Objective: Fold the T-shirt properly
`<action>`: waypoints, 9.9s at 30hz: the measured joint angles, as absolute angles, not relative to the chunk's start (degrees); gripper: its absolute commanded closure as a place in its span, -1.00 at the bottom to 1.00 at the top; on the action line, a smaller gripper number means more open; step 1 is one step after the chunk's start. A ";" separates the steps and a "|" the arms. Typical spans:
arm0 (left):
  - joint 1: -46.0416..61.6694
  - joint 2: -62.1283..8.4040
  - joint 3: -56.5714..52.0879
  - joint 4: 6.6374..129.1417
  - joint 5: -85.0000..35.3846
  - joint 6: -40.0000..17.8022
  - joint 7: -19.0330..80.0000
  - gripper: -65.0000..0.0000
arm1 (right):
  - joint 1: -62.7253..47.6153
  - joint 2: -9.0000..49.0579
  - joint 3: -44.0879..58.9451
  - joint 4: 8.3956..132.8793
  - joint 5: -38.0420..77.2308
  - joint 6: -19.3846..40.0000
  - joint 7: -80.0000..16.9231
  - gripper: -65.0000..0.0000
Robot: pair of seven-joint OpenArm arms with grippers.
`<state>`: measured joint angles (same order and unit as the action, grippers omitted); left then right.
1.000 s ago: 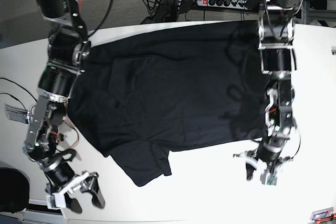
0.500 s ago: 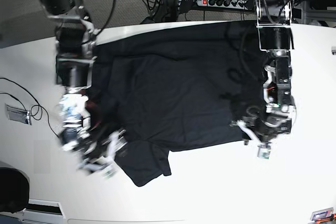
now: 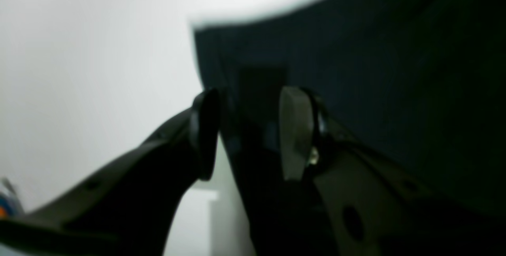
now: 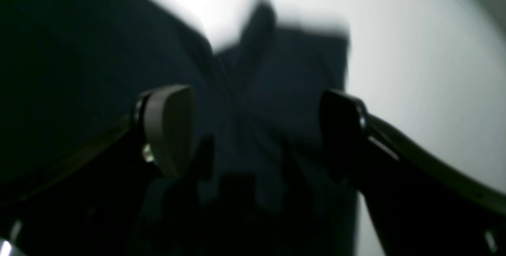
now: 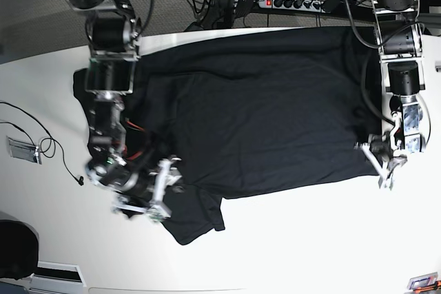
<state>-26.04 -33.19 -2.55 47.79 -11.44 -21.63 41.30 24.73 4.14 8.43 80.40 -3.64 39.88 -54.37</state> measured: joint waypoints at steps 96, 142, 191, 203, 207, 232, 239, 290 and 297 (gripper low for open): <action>-28.23 -31.14 -9.93 37.87 -14.50 -21.87 28.25 1.00 | 47.13 2.26 9.45 36.60 -2.35 17.76 -20.29 -0.45; -28.56 -31.09 -10.00 37.89 -14.76 -21.89 30.00 1.00 | 40.66 2.07 8.03 52.03 -2.37 -11.42 -38.28 -0.45; -28.21 -29.69 -10.11 44.05 -14.74 -21.89 33.52 1.00 | 39.48 1.93 10.44 29.41 -8.58 8.60 -30.55 -0.45; -28.21 -29.69 -10.11 44.05 -14.74 -21.89 33.67 1.00 | 39.94 1.96 10.44 29.39 -8.60 8.60 -29.87 -0.45; -28.21 -29.69 -10.11 44.05 -14.74 -21.87 33.69 1.00 | 40.93 1.96 10.44 29.30 -8.64 8.71 -30.06 -0.45; -27.73 -29.54 -10.11 44.21 -14.76 -21.91 33.65 1.00 | 46.85 1.89 1.32 14.94 -8.58 8.60 -21.65 -0.44; -27.73 -29.54 -10.11 44.21 -14.76 -21.89 33.67 1.00 | 46.94 1.89 1.10 14.94 -8.60 9.06 -21.54 -0.44; -25.93 -28.38 -10.28 47.88 -14.70 -21.67 33.41 1.00 | 37.28 2.79 1.43 42.19 -8.05 9.06 -33.65 1.00; -20.64 -26.48 -10.41 62.28 -16.49 -21.43 42.09 1.00 | 32.62 2.85 1.43 45.93 -8.14 9.02 -34.65 1.00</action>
